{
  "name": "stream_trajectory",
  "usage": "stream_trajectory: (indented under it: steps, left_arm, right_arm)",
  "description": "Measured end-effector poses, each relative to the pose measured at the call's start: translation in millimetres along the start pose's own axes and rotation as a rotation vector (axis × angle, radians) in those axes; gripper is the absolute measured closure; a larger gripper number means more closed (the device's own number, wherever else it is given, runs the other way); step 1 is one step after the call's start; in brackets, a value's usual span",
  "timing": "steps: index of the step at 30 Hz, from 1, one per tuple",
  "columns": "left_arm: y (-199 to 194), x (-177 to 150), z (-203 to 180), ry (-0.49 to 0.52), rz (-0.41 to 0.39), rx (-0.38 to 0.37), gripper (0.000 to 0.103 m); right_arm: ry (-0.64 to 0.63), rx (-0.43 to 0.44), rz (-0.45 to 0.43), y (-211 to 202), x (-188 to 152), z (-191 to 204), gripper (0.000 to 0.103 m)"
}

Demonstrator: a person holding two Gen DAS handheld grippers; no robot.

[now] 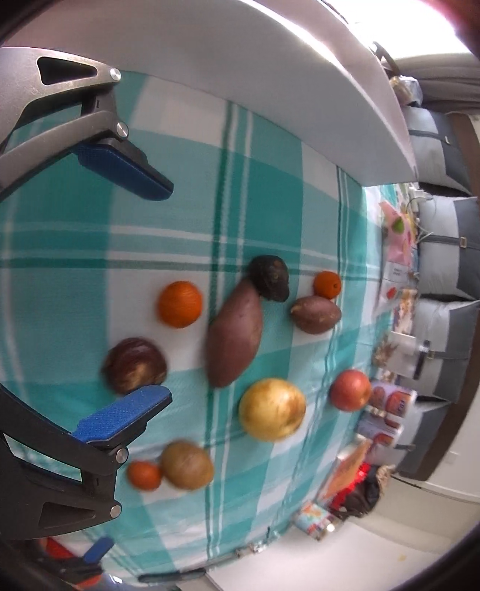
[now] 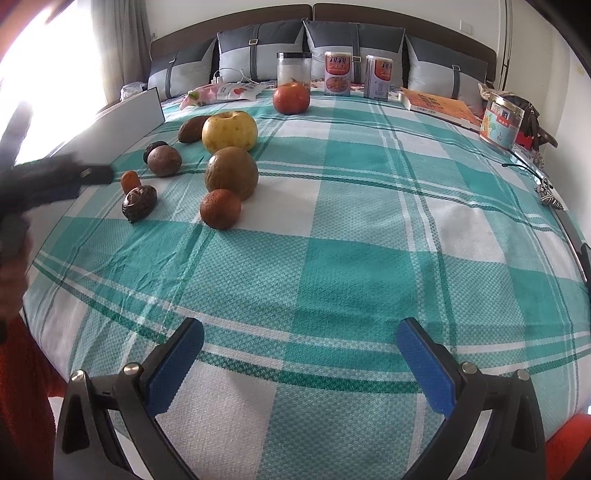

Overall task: Organize fruits
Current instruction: 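Close the left tool on the small orange and lift it, then carry the orange into the white box with the left tool while the right tool carries the dark fruit there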

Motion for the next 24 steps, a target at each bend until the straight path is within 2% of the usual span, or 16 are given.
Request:
stream_trajectory:
  steps: [2, 4, 5, 8, 11, 13, 16, 17, 19, 20, 21, 24]
  left_arm:
    - [9.2, 0.4, 0.3, 0.012, 0.014, 0.016, 0.01]
    - [17.5, -3.3, -0.6, 0.013, 0.05, -0.009, 0.07]
    - [23.0, -8.0, -1.1, 0.003, 0.09, -0.043, 0.074]
    - [11.1, -12.5, 3.6, 0.004, 0.053, -0.034, 0.075]
    - [-9.8, -22.8, 10.9, -0.01, 0.04, -0.058, 0.076]
    - [-25.1, -29.5, 16.7, -0.008, 0.037, -0.068, 0.076]
    - [-51.3, -38.2, 28.0, -0.02, 0.03, -0.077, 0.076]
    - [-61.3, -40.2, 32.7, -0.03, 0.025, -0.082, 0.076]
    - [-77.2, -40.7, 39.7, -0.045, 0.009, -0.094, 0.076]
    - [-86.9, -40.7, 43.8, -0.051, 0.001, -0.093, 0.076]
    - [-94.6, -39.6, 47.2, -0.055, -0.007, -0.095, 0.076]
    - [-120.2, -31.9, 59.8, -0.079, -0.04, -0.097, 0.076]
  right_arm:
    - [0.008, -0.003, -0.006, -1.9, 0.8, -2.5, 0.0]
    - [0.016, -0.005, -0.01, -3.6, 1.3, -5.1, 0.0]
    - [0.02, -0.006, -0.011, -4.4, 1.2, -6.9, 0.0]
    - [0.028, -0.01, -0.011, -5.2, 0.8, -10.1, 0.0]
    - [0.035, 0.007, -0.013, -6.4, 2.3, -9.5, 0.0]
    - [0.053, 0.049, -0.007, -6.5, 6.4, -5.4, 0.0]
    - [0.1, 0.157, 0.014, -7.3, 23.0, 10.3, 0.001]
    - [0.101, 0.219, 0.016, -9.6, 30.9, 23.9, 0.002]
    - [0.046, 0.311, 0.017, -14.0, 46.0, 57.4, 0.017]
    - [-0.01, 0.351, 0.02, -15.6, 55.0, 80.4, 0.021]
    - [-0.061, 0.369, 0.027, -14.4, 61.3, 100.0, 0.025]
    - [-0.17, 0.354, 0.066, 8.2, 85.3, 148.7, 0.025]
Point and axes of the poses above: each gripper's, at about its wrist camera, not at the fingertips, and y roughly the way its jaws point, z to its left, x to its top, the point moved 8 cm from there along y, roughly the way its jaws point, and after that the axes turned 3 degrees about -y, right-handed, at the moved point
